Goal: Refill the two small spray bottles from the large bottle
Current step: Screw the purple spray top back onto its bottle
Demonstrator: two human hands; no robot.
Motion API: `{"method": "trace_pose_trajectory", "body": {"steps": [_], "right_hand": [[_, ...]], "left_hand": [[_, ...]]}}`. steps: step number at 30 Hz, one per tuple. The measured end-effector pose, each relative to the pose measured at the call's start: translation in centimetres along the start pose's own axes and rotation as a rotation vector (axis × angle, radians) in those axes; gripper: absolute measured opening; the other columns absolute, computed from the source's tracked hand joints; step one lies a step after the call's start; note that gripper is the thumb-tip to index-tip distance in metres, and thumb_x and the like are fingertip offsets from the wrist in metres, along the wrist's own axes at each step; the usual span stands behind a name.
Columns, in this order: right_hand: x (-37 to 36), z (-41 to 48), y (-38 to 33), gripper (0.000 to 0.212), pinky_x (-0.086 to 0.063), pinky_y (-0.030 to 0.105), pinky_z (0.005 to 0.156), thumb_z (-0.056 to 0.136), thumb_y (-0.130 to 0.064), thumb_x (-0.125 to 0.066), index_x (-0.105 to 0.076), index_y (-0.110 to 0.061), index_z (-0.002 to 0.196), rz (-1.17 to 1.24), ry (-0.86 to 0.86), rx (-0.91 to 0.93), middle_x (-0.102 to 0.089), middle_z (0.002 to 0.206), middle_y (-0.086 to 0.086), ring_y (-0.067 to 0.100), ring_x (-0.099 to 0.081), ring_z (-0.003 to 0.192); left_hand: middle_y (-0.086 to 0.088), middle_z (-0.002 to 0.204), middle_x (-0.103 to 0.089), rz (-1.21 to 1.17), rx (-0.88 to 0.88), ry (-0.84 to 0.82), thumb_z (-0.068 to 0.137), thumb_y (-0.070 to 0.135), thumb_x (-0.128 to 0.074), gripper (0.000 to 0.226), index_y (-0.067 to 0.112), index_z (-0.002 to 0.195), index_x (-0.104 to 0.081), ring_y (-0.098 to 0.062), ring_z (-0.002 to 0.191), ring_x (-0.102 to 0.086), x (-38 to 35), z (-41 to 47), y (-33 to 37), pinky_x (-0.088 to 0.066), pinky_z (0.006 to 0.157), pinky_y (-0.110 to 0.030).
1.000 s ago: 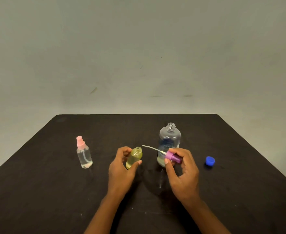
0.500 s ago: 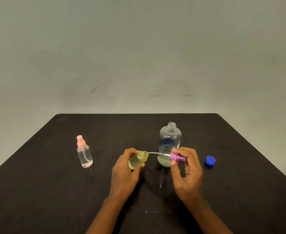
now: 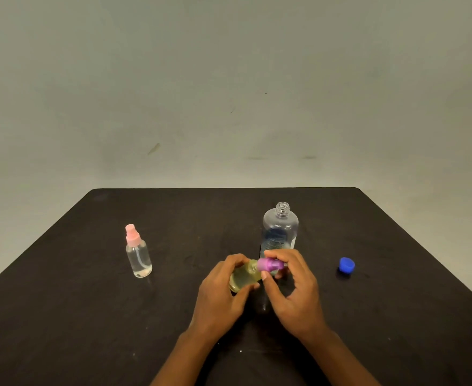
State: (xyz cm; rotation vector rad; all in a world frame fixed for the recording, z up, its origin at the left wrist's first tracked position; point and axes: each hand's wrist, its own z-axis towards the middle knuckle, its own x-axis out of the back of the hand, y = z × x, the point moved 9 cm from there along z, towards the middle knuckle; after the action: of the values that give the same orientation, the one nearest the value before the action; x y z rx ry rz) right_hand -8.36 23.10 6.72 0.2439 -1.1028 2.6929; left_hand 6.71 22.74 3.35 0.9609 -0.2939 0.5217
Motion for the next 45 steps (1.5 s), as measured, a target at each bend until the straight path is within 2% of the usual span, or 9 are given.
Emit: {"method": "trace_pose_trajectory", "body": {"steps": [7,12,21,27,30,33,38,41,45], "right_hand": [[-0.8,-0.3,1.0,0.048,-0.048,0.024,0.092,0.085,0.0,-0.065,-0.054,-0.019,0.128,0.133,-0.065,-0.131,-0.065,0.117,-0.009,0.014,-0.062,0.111],[-1.6,-0.4,1.2,0.048,-0.046,0.021,0.096,0.092,-0.006,-0.056,-0.046,-0.021,0.136,0.24,-0.164,-0.204,-0.064,0.124,-0.008,0.011,-0.058,0.118],[-1.4,-0.2,1.8,0.043,-0.051,0.036,0.094,0.087,-0.008,-0.066,-0.062,-0.037,0.118,0.267,-0.115,-0.256,-0.066,0.116,-0.006,0.016,-0.061,0.113],[-0.9,-0.1,2.0,0.033,-0.054,0.043,0.087,0.076,-0.013,-0.078,-0.067,-0.03,0.103,0.248,-0.052,-0.26,-0.064,0.102,-0.005,0.021,-0.064,0.102],[-1.3,-0.2,2.2,0.046,-0.051,0.038,0.093,0.078,-0.022,-0.075,-0.06,-0.028,0.121,0.328,-0.094,-0.314,-0.064,0.118,-0.005,0.019,-0.061,0.112],[-1.6,-0.2,2.1,0.045,-0.05,0.03,0.094,0.086,-0.017,-0.066,-0.054,-0.023,0.13,0.444,-0.124,-0.328,-0.064,0.123,0.001,0.018,-0.059,0.118],[-1.7,-0.1,2.4,0.029,-0.054,0.026,0.084,0.078,-0.013,-0.068,-0.069,-0.021,0.106,0.501,-0.088,-0.378,-0.071,0.109,0.005,0.022,-0.066,0.105],[-1.3,0.1,2.8,0.022,-0.054,0.032,0.08,0.071,-0.012,-0.075,-0.07,-0.021,0.09,0.495,-0.023,-0.378,-0.069,0.094,0.009,0.026,-0.068,0.093],[-1.1,0.2,2.8,0.023,-0.056,0.037,0.074,0.07,-0.012,-0.077,-0.068,-0.02,0.089,0.505,-0.022,-0.369,-0.066,0.091,0.011,0.03,-0.066,0.09]], "left_hand": [[0.021,0.104,-0.061,-0.024,-0.006,-0.028,0.077,0.045,-0.066,0.037,0.04,0.11,-0.051,-0.005,0.097,-0.061,-0.5,0.0,0.2,-0.052,0.08,-0.03],[0.018,0.104,-0.063,-0.062,0.004,-0.034,0.078,0.043,-0.069,0.038,0.037,0.111,-0.052,-0.007,0.097,-0.062,-0.7,-0.1,0.1,-0.052,0.08,-0.032],[0.018,0.104,-0.063,-0.085,0.001,-0.031,0.078,0.041,-0.069,0.036,0.035,0.11,-0.054,-0.009,0.097,-0.063,-0.6,-0.2,0.2,-0.053,0.08,-0.032],[0.017,0.104,-0.063,-0.098,-0.02,-0.05,0.077,0.038,-0.069,0.037,0.035,0.111,-0.053,-0.009,0.097,-0.063,-0.9,-0.3,0.5,-0.053,0.081,-0.032],[0.02,0.105,-0.063,-0.114,-0.011,-0.036,0.078,0.038,-0.068,0.037,0.04,0.111,-0.052,-0.006,0.098,-0.063,-0.8,-0.2,0.5,-0.052,0.081,-0.024],[0.019,0.104,-0.063,-0.125,-0.006,-0.021,0.078,0.038,-0.072,0.038,0.039,0.111,-0.052,-0.007,0.096,-0.064,-0.6,-0.2,0.4,-0.05,0.081,-0.019],[0.018,0.103,-0.064,-0.131,0.009,-0.045,0.077,0.037,-0.073,0.04,0.039,0.111,-0.052,-0.008,0.096,-0.064,-0.9,-0.2,0.1,-0.052,0.081,-0.025],[0.018,0.104,-0.065,-0.126,0.004,-0.062,0.077,0.039,-0.072,0.04,0.039,0.111,-0.051,-0.008,0.097,-0.064,-1.1,-0.3,0.2,-0.053,0.082,-0.027],[0.018,0.104,-0.065,-0.128,-0.006,-0.07,0.078,0.038,-0.072,0.039,0.038,0.111,-0.052,-0.007,0.097,-0.064,-1.2,-0.3,0.4,-0.053,0.081,-0.026]]}}
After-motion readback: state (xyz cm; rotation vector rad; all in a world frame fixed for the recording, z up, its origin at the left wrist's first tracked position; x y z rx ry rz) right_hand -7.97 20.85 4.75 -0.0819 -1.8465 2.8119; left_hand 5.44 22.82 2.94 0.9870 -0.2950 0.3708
